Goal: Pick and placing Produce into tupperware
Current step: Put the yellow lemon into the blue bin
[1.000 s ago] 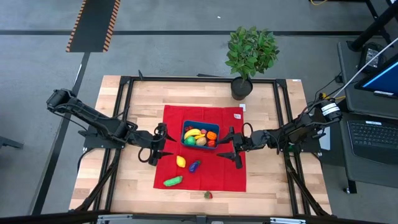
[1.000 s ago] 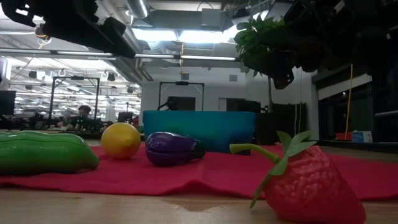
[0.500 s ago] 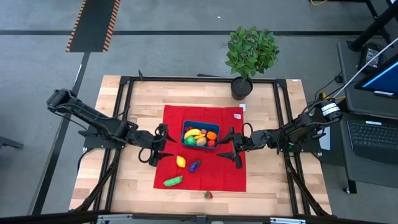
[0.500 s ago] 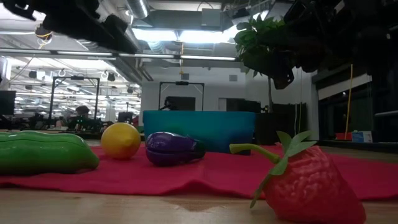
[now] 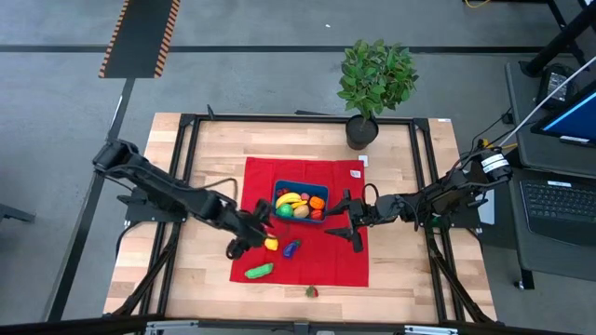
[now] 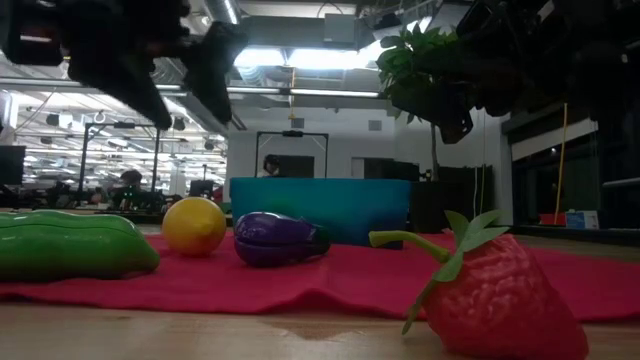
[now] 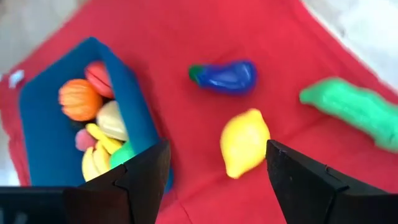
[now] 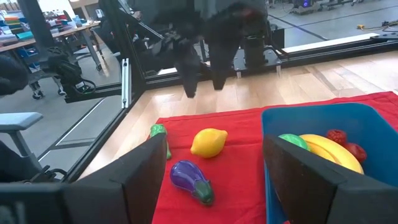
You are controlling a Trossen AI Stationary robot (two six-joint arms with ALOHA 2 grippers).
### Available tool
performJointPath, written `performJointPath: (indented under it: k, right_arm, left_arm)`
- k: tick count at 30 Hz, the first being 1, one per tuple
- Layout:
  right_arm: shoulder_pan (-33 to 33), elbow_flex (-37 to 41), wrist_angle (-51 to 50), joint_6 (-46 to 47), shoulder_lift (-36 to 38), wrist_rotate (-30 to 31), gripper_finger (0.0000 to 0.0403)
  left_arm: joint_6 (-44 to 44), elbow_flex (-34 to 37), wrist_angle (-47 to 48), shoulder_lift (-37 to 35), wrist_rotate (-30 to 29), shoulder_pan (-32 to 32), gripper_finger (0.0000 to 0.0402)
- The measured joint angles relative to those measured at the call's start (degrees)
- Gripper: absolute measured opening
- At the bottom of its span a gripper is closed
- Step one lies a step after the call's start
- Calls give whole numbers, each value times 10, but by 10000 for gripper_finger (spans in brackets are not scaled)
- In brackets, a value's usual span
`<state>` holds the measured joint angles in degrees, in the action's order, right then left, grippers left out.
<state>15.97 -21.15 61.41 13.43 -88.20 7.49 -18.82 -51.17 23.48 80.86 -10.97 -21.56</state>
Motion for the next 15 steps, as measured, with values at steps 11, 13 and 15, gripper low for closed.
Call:
performJointPath:
  k: [11, 13, 15]
  right_arm:
    - [0, 0, -3, 0, 0, 0, 267]
    - [0, 0, -7, 0, 0, 0, 267]
    - [0, 0, -9, 0, 0, 0, 267]
  left_arm:
    - [-93, -118, 123, 123, 27, 0, 257]
    - [-107, -124, 127, 135, 35, 0, 258]
    - [-121, -125, 128, 147, 38, 0, 258]
